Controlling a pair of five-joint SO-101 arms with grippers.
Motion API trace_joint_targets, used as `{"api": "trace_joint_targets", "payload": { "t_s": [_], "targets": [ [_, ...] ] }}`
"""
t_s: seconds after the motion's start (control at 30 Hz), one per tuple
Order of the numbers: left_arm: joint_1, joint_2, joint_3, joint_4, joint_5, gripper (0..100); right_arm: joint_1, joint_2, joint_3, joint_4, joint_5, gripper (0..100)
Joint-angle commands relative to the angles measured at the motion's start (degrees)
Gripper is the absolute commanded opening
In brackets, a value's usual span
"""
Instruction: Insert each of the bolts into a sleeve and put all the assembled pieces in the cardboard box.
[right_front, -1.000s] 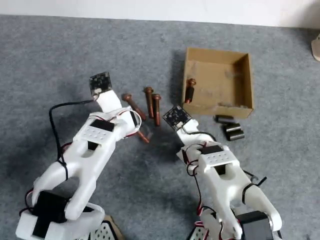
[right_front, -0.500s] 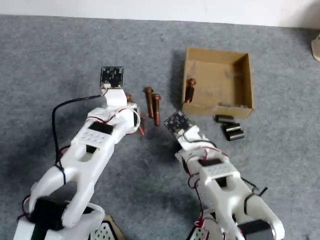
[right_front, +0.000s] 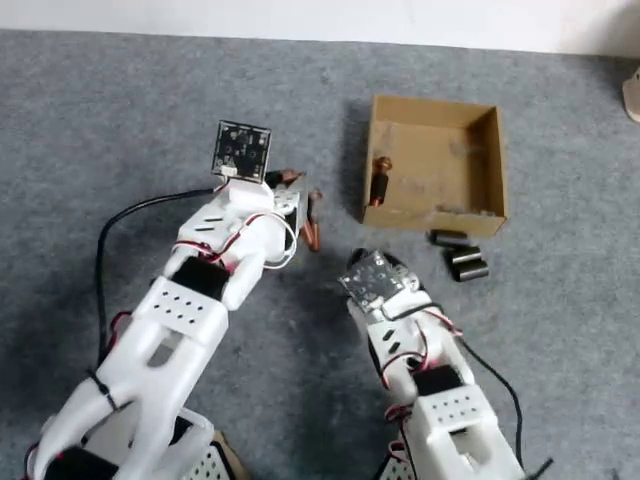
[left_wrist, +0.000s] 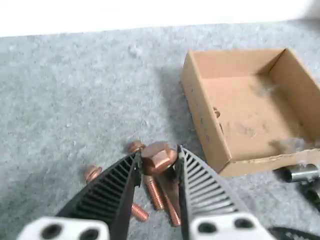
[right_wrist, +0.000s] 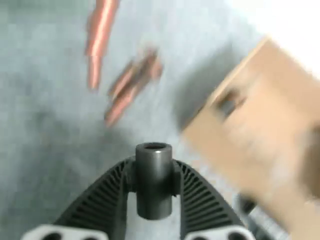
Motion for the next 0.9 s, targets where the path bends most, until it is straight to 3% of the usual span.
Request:
{"api": "trace_joint_targets", "payload": {
  "t_s": [0.0,0.33,0.5,0.67,0.87],
  "targets": [
    [1.1,-3.6,-0.4,-1.3,-0.9,0,1.1,-14.1,8.4,2.9,-0.7,0.5],
    [1.4,-8.7,-0.7,-1.7,-1.1,0,1.1,-40.4,9.6,29.4,-0.8,0.5],
    [3.2,-11.8,-0.4,-2.0,-0.3,0,-0.8,-39.9,9.6,30.4,-0.8,0.5],
    [3.5,-13.4,2.6,-6.8,12.7,0,-3.7,-40.0,9.6,30.4,-0.8,0.5],
    [3.8,-13.8,7.4,-11.6,17.8,0,-4.0,-40.0,9.6,29.4,-1.0,0.5]
  ]
}}
